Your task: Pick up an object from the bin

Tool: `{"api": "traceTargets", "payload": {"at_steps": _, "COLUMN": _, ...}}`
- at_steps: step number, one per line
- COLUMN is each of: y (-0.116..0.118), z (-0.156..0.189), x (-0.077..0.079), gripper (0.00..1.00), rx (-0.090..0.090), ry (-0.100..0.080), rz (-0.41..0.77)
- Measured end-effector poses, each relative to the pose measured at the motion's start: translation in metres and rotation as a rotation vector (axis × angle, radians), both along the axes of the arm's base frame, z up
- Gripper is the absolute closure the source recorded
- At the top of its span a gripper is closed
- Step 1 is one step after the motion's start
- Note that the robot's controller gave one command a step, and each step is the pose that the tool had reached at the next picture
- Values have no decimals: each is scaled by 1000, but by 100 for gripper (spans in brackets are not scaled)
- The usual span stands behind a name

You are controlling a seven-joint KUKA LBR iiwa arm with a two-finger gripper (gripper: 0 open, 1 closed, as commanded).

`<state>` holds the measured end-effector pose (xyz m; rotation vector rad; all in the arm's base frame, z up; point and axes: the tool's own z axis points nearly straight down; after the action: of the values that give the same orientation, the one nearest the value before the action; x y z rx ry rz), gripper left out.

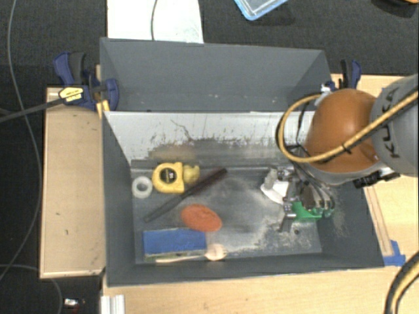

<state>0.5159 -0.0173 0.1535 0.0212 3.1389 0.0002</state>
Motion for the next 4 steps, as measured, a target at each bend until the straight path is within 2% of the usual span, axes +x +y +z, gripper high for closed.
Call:
{"api": "traceTargets", "payload": {"at_steps": 1, "y": 61, "z": -33, "x": 33, "gripper": 0, "rx": 0, "ry": -6, "rz": 112}}
{"api": "traceTargets", "payload": {"at_steps": 2, "y": 136, "z": -72, "x": 41, "gripper": 0, "rx": -1, "ry": -7, "rz": 146}}
{"api": "traceTargets", "payload": {"at_steps": 3, "y": 169, "z": -78, "x": 54, "gripper": 0, "rx": -4, "ry": -11, "rz": 271}}
{"api": "traceTargets", "payload": {"at_steps": 4, "y": 170, "z": -82, "x": 66, "gripper": 100, "rx": -4, "ry": -10, "rz": 225}}
